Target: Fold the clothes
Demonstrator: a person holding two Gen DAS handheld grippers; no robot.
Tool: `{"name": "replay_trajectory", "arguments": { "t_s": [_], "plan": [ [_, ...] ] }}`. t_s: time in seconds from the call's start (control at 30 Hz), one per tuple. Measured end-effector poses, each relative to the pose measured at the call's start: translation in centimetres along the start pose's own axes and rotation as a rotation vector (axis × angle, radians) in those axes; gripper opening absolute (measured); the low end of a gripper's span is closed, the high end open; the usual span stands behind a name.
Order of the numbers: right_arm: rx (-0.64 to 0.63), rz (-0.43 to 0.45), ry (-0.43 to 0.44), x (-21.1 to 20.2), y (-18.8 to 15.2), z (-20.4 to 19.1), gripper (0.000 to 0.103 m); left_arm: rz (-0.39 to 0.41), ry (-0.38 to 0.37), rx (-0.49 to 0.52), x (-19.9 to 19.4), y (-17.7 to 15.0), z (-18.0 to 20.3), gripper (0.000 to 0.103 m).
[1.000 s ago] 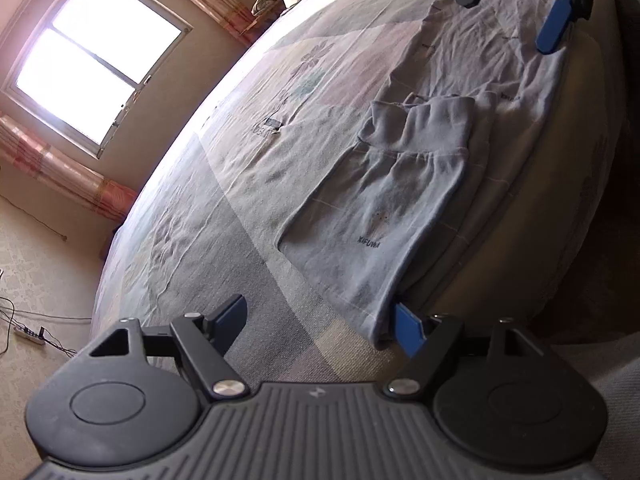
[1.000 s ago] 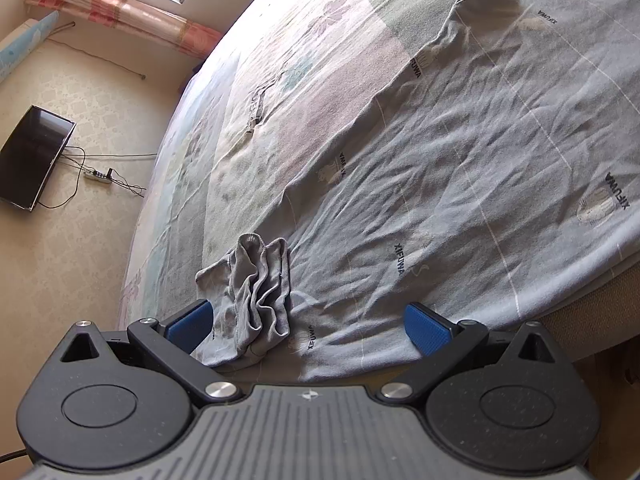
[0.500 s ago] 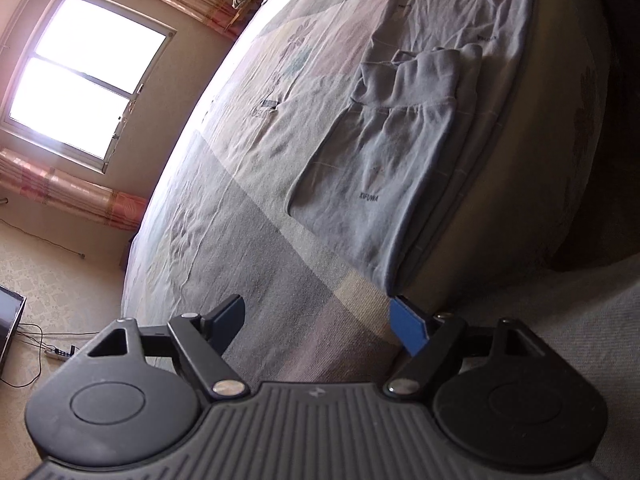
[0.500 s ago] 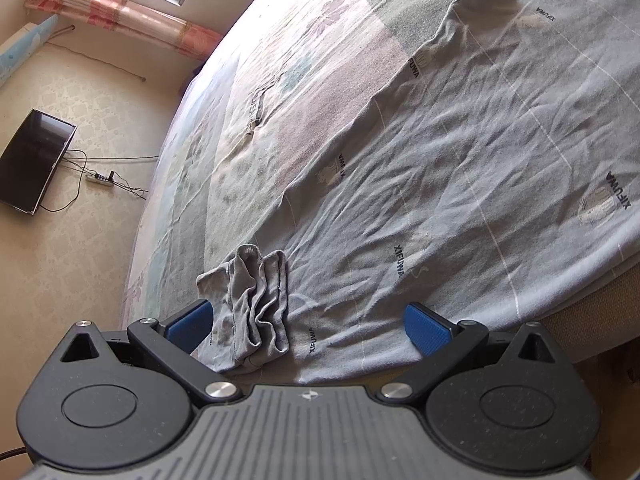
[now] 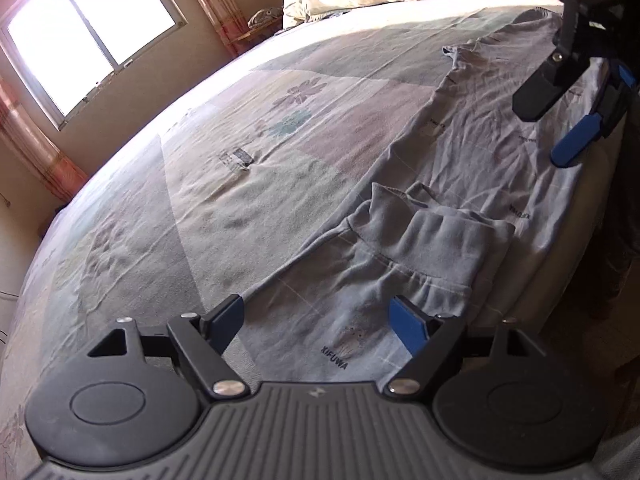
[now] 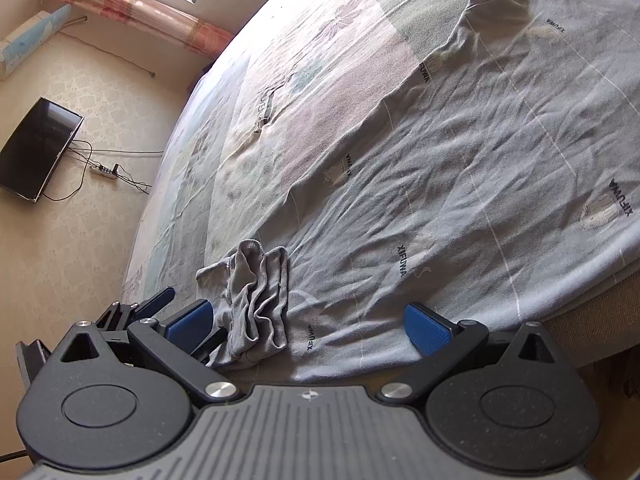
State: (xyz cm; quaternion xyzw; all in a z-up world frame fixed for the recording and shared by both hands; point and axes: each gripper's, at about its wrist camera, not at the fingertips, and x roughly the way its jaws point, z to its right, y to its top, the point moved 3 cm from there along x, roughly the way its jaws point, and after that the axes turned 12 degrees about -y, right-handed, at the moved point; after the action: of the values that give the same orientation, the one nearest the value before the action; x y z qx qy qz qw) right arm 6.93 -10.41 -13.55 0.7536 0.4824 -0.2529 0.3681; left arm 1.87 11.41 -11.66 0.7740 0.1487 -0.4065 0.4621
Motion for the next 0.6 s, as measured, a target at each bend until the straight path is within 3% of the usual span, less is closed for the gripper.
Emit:
{"name": "replay_trajectory", "arguments": {
  "t_s": [0.1,0.2,0.43,0.5,0.6],
  "plan": [
    [0.013,-0.001,0.010,0.0,0.1,0.2,0.103,0.015,-0.082,-0.040,-0.5,-0.4,0.4,0.079],
    [0.048,-0.006,0.031,0.1,0.4,0.7,0.103,0.028,-0.168,-0.008,-1.3,-0.2,0.8,0.080],
    [0.096,-0.016,0.068,0.2,0.7,1.5,0.103,0.071,-0.205,-0.050,0.0,2.5,0.4,0.081],
    [0.096,-0.017,0.069,0.3,0.7,1.5,0.103,0.062,-0.270,-0.063,0.8,2.7,0.8,0.081],
    [0.093,-0.019,0.069,0.4,0.8,1.5,0.103,0.060,-0.360,-0.007,0.8,2.3,2.1,0.081]
  ]
}}
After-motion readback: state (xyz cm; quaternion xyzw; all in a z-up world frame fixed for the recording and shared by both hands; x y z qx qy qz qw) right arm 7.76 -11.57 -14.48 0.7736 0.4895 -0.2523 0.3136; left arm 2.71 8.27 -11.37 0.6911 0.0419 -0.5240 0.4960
